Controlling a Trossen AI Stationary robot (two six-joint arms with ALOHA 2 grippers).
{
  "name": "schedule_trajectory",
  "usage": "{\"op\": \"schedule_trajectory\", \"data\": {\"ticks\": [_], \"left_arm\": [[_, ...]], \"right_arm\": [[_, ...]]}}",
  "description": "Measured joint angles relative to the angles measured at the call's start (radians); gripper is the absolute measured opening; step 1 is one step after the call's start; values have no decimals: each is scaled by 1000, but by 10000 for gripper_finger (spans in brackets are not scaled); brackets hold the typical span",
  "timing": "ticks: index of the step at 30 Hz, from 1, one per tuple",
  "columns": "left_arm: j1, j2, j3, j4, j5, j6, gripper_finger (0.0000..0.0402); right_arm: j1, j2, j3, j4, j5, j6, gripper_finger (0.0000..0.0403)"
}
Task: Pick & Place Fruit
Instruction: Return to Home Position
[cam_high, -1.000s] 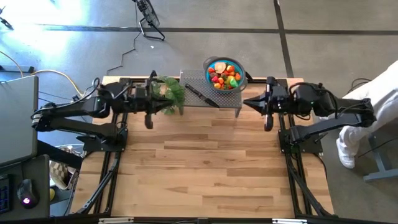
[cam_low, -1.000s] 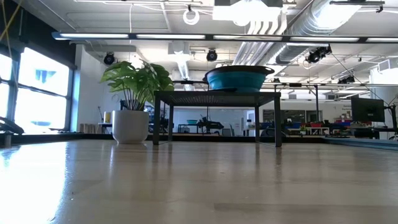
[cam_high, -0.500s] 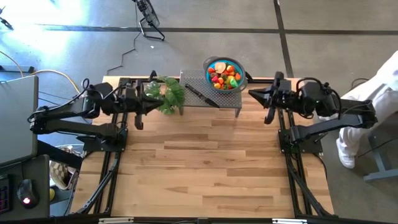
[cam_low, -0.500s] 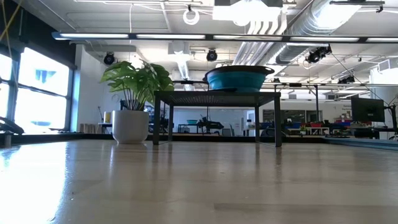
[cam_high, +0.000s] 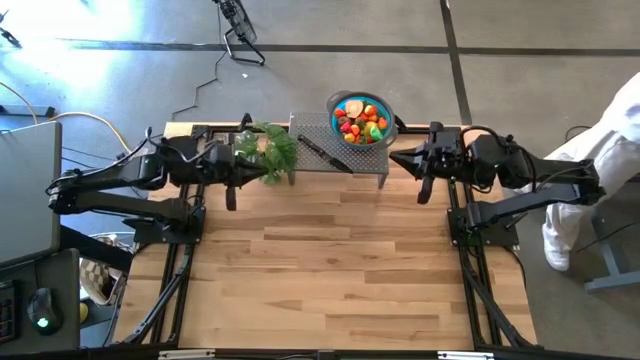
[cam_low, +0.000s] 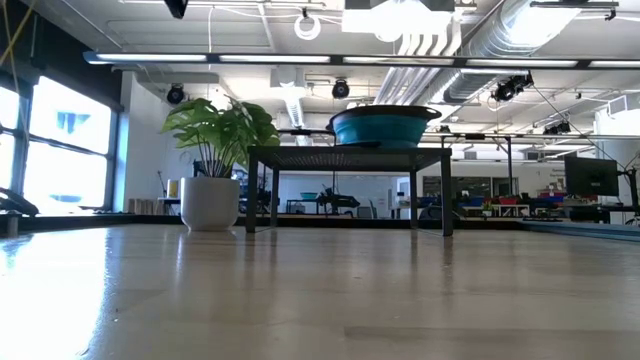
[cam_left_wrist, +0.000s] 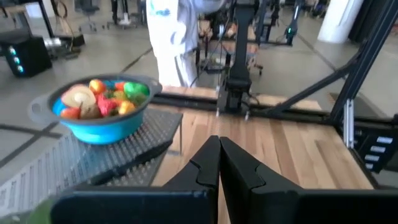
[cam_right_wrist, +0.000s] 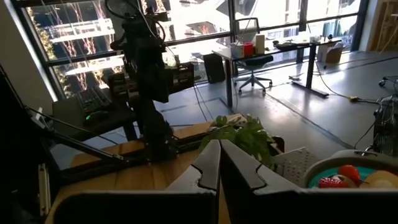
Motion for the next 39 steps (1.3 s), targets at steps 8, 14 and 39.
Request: {"op": "schedule_trajectory", "data": {"ticks": [8,14,39], "left_arm": [[0,8,0,18,-2,-8,6],[0,11,0,23,-2,20,6],[0,-83,0,-115,75,18,6]], "right_arm": [[0,3,0,-27,2,-74,3],[0,3,0,-58,-9,-31,3],[0,-174,-228,116,-184,25,3]]}}
